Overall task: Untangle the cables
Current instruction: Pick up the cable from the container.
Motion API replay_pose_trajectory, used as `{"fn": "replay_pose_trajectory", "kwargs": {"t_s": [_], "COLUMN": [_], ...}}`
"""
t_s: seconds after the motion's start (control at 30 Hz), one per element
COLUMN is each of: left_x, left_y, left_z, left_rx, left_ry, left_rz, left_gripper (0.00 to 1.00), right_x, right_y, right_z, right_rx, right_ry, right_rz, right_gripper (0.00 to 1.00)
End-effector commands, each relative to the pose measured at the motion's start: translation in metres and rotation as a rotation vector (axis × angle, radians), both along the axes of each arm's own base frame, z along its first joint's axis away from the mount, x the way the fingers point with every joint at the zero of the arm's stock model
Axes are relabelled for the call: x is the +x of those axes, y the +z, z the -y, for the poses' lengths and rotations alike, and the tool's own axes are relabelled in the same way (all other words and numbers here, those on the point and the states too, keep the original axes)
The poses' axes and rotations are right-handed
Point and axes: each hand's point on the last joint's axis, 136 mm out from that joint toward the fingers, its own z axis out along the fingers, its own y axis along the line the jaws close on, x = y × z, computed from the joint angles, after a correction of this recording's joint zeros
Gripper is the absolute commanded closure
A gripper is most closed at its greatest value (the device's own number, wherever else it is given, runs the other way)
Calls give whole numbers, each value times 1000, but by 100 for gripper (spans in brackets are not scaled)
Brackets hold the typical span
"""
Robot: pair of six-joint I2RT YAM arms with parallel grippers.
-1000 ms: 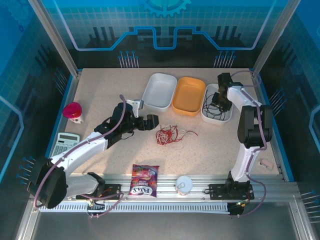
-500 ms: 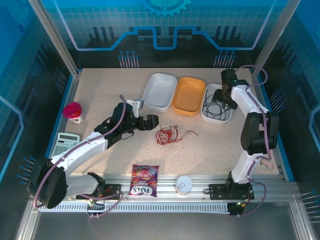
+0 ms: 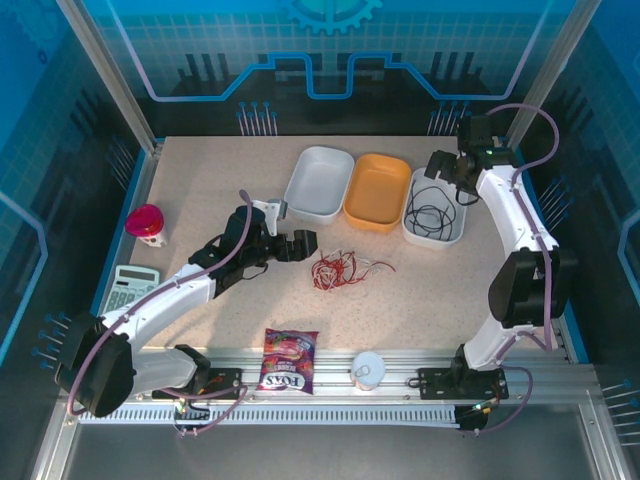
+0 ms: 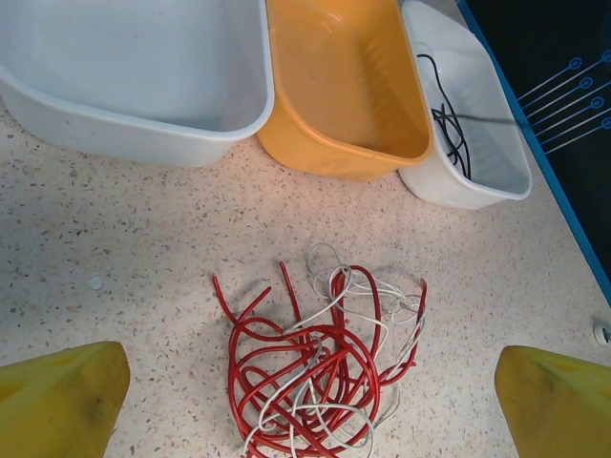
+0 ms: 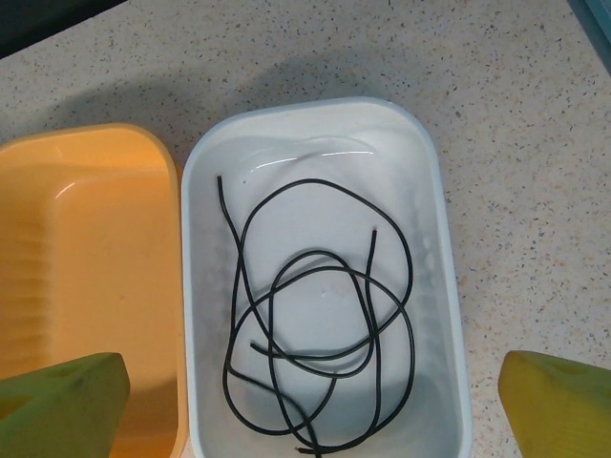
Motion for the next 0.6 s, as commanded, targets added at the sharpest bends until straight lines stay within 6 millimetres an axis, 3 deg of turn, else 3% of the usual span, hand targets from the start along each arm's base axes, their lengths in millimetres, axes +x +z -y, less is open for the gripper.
{"fn": "replay_pose_trajectory", "kwargs": {"t_s": [0.0,0.13,0.27,0.33,0.57], "left_x": [0,0,-1,-1,1], "left_y": [-1,-1,-2,-2,0], "left_z": [1,1,0,-1,-2], "left_rx": [-23,-22,-21,-19,-6], "left_ry": [-6,-6,-1,0,7], "left_rz": [-2,-2,-4,-5,-2], "left_gripper": [1,1,1,1,1], "right_x": [-6,-9,-22,-37,-107], "right_y": [6,-5,-18,-27,-71], "right_z": [6,7,-3,-9,-48], "right_rx": [-6,-6,32,41,83], "right_ry": [0,1,21,24,19], "right_rz": [-15,-49,-89,-120,-128], "right_gripper": [0,0,14,19,22]}}
